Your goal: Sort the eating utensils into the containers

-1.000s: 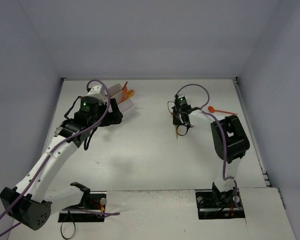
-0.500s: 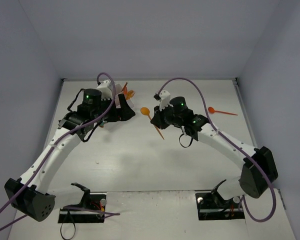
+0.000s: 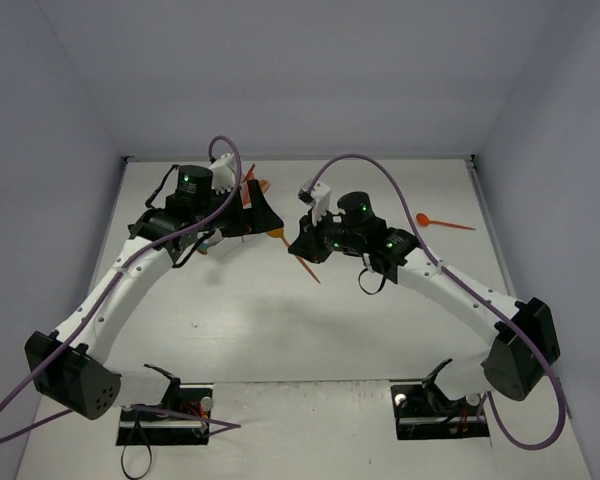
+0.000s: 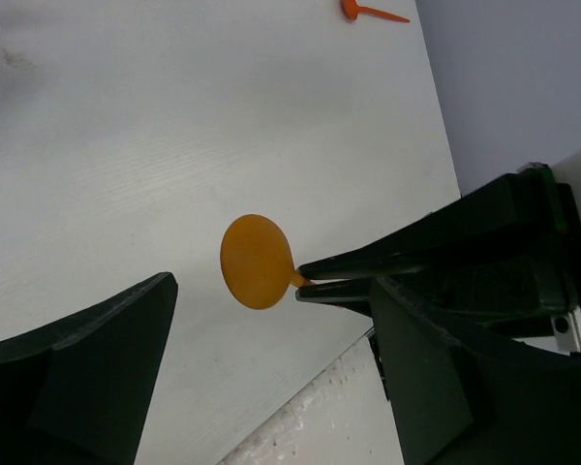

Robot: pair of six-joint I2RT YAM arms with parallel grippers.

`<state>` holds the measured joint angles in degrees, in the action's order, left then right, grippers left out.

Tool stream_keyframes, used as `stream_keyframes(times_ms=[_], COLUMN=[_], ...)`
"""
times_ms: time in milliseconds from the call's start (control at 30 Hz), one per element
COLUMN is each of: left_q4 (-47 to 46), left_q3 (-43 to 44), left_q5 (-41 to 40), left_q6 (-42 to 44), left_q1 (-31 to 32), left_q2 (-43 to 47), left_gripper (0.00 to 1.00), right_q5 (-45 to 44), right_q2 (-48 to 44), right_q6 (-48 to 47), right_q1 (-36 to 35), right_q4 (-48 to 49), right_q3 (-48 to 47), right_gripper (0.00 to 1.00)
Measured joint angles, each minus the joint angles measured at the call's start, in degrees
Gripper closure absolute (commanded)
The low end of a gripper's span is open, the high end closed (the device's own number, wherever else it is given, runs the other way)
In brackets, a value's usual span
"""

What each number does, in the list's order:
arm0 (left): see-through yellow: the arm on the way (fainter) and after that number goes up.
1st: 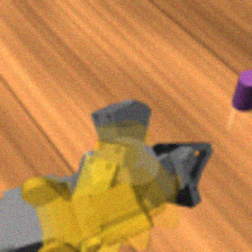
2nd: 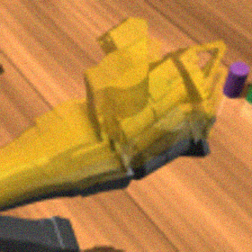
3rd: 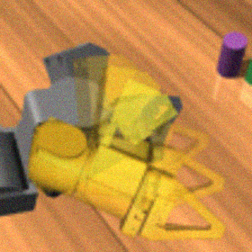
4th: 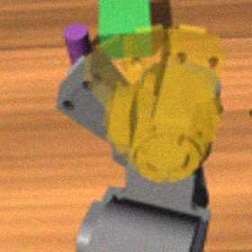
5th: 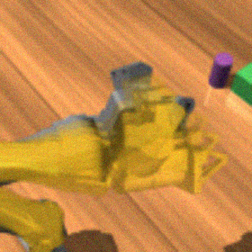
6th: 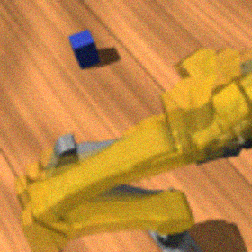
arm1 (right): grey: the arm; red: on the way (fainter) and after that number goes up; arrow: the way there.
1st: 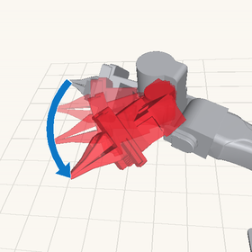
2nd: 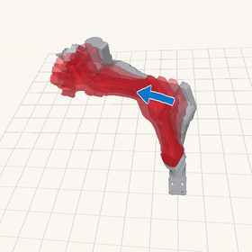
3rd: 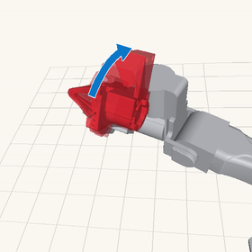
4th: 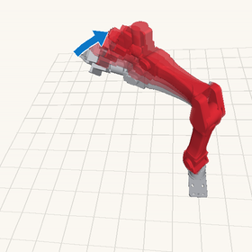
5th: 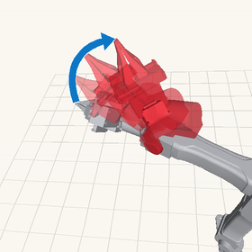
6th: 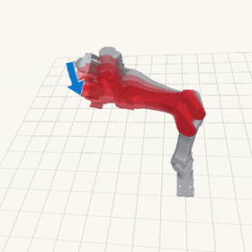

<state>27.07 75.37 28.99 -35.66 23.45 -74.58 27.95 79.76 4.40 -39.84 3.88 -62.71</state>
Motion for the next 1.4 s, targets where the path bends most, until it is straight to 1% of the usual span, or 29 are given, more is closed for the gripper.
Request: stream_keyframes(times_ms=[100, 300, 600, 700, 767, 900, 933, 967, 1000, 1067, 1100, 1167, 1200, 1233, 1300, 1333, 1400], left_q4=[0.05, -1.39, -6.23, -8.24, -9.70, -11.80, -12.38, -13.02, -13.72, -14.79, -15.27, -16.74, -17.53, -18.22, -19.13, -19.28, -19.37], left_q3=[0.00, 0.00, -0.17, -0.76, -1.54, -2.56, -2.69, -2.77, -2.82, -2.92, -3.01, -3.60, -4.03, -4.56, -5.72, -6.19, -6.74], left_q5=[1.17, 4.36, 10.17, 11.84, 12.71, 14.06, 14.55, 15.16, 15.91, 16.83, 17.06, 17.21, 17.25, 17.22, 17.01, 16.69, 15.59], left_q6=[-1.34, -4.13, -9.15, -11.17, -12.60, -15.11, -15.81, -16.61, -17.29, -18.17, -18.45, -19.10, -19.42, -19.80, -20.17, -20.21, -20.01], left_q1=[-0.41, -1.30, -2.21, -2.68, -2.89, -3.24, -3.25, -3.25, -3.21, -2.94, -2.88, -3.10, -3.28, -3.47, -4.01, -4.29, -5.07], left_q2=[-1.33, -1.84, -2.54, -2.55, -2.55, -2.56, -2.56, -2.56, -2.56, -2.56, -2.56, -2.54, -2.51, -2.42, -2.14, -1.98, -1.73], left_gripper=[0.31, 0.48, 0.65, 0.74, 0.84, 0.97, 1.00, 1.00, 1.00, 1.00, 1.00, 1.00, 1.00, 1.00, 1.00, 1.00, 1.00], right_q5=[0.32, 0.93, 1.01, 1.00, 0.96, 0.85, 0.81, 0.79, 0.77, 0.74, 0.74, 0.59, 0.44, 0.24, -0.51, -0.84, -1.65], right_q2=[-0.21, -1.02, -1.29, -1.55, -1.79, -1.93, -1.95, -1.96, -1.96, -1.98, -2.00, -2.03, -2.03, -2.03, -2.03, -2.04, -2.19], right_q6=[-0.01, -0.02, -0.23, -0.33, -0.51, -0.87, -0.98, -1.09, -1.20, -1.39, -1.52, -1.80, -1.77, -1.94, -1.84, -1.69, -1.36], right_q1=[-0.02, -0.02, -0.28, -0.29, -0.28, -0.28, -0.29, -0.30, -0.33, -0.36, -0.39, -0.37, -0.37, -0.37, -0.30, -0.24, 0.20], right_q4=[-0.01, -0.15, -0.25, -0.20, -0.22, -0.22, -0.21, -0.20, -0.18, -0.13, -0.17, -0.27, -0.31, -0.37, -0.46, -0.55, -0.74], right_q3=[-0.66, -1.16, -1.20, -1.24, -1.25, -1.25, -1.25, -1.25, -1.25, -1.25, -1.25, -1.25, -1.25, -1.25, -1.25, -1.25, -1.25], right_gripper=[1.00, 0.99, 0.99, 0.99, 0.97, 0.93, 0.91, 0.90, 0.85, 0.70, 0.57, 0.38, 0.35, 0.11, 0.02, 0.00, 0.00])
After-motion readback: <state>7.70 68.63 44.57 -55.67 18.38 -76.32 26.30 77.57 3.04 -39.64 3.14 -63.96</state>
